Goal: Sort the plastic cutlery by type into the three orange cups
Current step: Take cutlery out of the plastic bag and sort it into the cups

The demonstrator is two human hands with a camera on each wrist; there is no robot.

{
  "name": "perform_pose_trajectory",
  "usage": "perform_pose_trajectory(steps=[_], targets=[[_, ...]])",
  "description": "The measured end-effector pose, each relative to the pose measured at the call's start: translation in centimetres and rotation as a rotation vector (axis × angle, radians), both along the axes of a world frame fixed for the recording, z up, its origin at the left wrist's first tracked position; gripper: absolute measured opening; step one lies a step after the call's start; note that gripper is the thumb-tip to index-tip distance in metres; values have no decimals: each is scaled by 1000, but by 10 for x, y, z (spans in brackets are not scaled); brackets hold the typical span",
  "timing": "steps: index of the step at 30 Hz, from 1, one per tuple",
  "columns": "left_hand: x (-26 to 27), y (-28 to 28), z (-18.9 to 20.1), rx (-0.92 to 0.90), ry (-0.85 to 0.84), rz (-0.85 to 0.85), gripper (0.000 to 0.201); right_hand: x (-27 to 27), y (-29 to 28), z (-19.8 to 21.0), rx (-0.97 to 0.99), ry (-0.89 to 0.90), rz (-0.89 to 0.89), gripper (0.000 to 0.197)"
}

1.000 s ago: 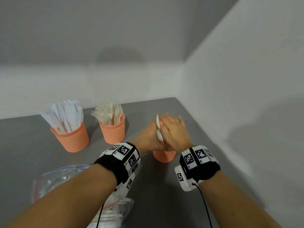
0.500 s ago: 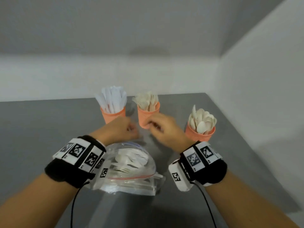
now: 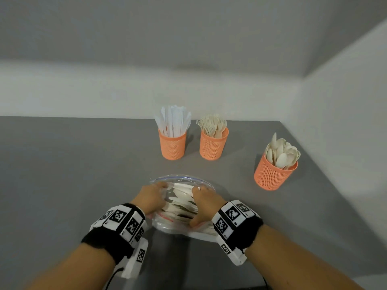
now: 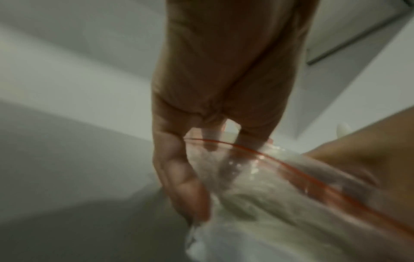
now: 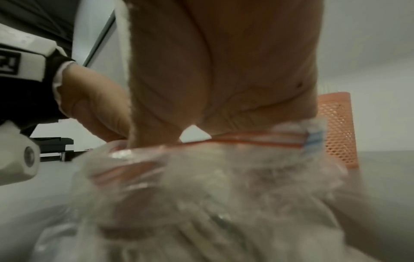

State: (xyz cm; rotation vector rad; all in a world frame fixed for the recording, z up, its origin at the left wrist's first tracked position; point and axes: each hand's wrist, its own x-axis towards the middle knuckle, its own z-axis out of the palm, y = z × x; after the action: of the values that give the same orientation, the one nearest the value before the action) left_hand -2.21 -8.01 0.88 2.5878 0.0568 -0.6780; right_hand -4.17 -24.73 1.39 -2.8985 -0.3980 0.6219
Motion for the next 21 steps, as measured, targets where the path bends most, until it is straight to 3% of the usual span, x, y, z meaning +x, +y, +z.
perform_pose_trajectory(steps=[6, 10, 11, 14, 15, 18, 21], targets=[[-2, -3, 2, -307, -244, 29, 65, 3, -2, 5, 3, 53, -66, 55], [-10, 1, -2, -824, -186, 297, 54, 2, -8, 8, 108, 5, -75, 54], [-8, 5, -7, -829, -185, 359, 50, 2, -10, 8, 129, 9, -65, 59], [-2, 14, -15, -596, -174, 403, 32, -4, -10, 2, 96, 19, -50, 69], [-2, 15, -15, -542, -131, 424, 35, -7, -9, -1, 82, -11, -48, 70], [-6, 11, -14, -566, -15, 477, 52, -10, -5, -5, 128, -101, -25, 70], [-3, 7, -25, -597, 5, 529, 45, -10, -3, -4, 147, -105, -17, 75]])
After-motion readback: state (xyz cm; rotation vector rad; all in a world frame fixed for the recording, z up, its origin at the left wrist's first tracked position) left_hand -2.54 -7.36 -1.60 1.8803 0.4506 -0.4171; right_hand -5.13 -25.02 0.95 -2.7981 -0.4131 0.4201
